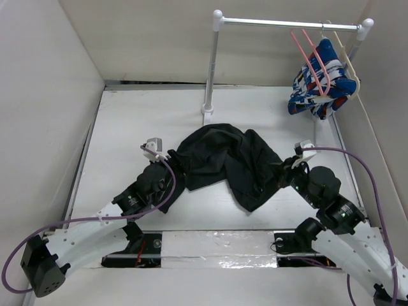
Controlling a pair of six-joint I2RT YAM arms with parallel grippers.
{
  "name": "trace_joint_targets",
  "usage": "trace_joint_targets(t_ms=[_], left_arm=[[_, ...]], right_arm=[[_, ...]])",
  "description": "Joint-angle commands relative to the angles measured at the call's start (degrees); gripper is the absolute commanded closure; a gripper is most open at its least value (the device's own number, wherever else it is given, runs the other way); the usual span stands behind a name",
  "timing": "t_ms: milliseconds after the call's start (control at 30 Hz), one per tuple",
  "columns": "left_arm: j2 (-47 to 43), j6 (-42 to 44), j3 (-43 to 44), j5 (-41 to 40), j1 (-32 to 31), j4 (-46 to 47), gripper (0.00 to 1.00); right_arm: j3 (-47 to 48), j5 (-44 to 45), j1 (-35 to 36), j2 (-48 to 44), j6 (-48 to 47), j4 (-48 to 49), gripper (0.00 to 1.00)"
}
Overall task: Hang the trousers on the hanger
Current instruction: Flatten out the trousers at the center of the board.
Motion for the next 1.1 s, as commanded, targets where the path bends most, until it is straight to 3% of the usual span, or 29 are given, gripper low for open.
trace_joint_targets(t_ms=[0,67,200,233,333,367,400,467,500,600,833,1000,1067], left_arm=[[-1.06,-2.01,-0.88,0.57,0.3,-1.86,0.53],[-0.72,-2.27,-1.06,1.28,0.3,-2.29,0.61],[2.35,-3.33,-0.19,0.67,0.3,-4.58,0.99],[3.49,-3.41,0.6,0.41,-0.31,-6.76,1.0],[7.28,-4.46,2.98,-2.93,-2.15,-10.9,1.0],[8.5,-4.73,3.07,-3.63,-2.68,-11.35,0.95],[9.13,-5.08,3.59,-4.51,-2.69,-11.79,0.78],[11.31,-6.74,4.3,-5.48,-3.39,-14.51,0.62],[11.85,-7.54,4.39,-6.1,-4.0,-15.38,0.53],[12.73,-9.74,2.82,-7.86,-4.0,-16.54,0.4],[20.89,-7.03,4.55,-6.03,-0.32,-10.75,0.39],[27.58,-3.42,5.62,-1.71,3.28,-4.07,0.41],[29.77,-2.19,6.67,-0.66,4.87,-2.04,0.42]], right_arm=[[0.7,4.55,0.58,0.49,1.11,-0.72,1.0],[0.61,7.18,0.58,0.49,1.64,-0.9,1.0],[0.96,12.28,0.58,1.28,3.57,-3.09,1.0],[0.79,13.08,0.58,1.72,4.18,-3.1,0.99],[0.0,14.84,0.58,3.21,5.07,-2.66,0.51],[-0.18,15.28,0.58,3.57,5.85,-2.74,0.29],[-0.61,15.72,0.58,3.92,6.21,-2.74,0.21],[-1.76,15.2,-0.13,5.05,6.3,-0.47,0.08],[-2.2,13.8,-0.73,5.76,6.12,1.54,0.07],[-3.25,13.34,-2.4,9.0,7.0,2.96,0.06],[-7.21,8.69,-9.52,15.77,6.48,11.31,0.1],[-7.91,5.09,-11.99,19.3,4.89,15.01,0.21],[-8.18,5.26,-11.99,20.7,4.63,15.44,0.35]])
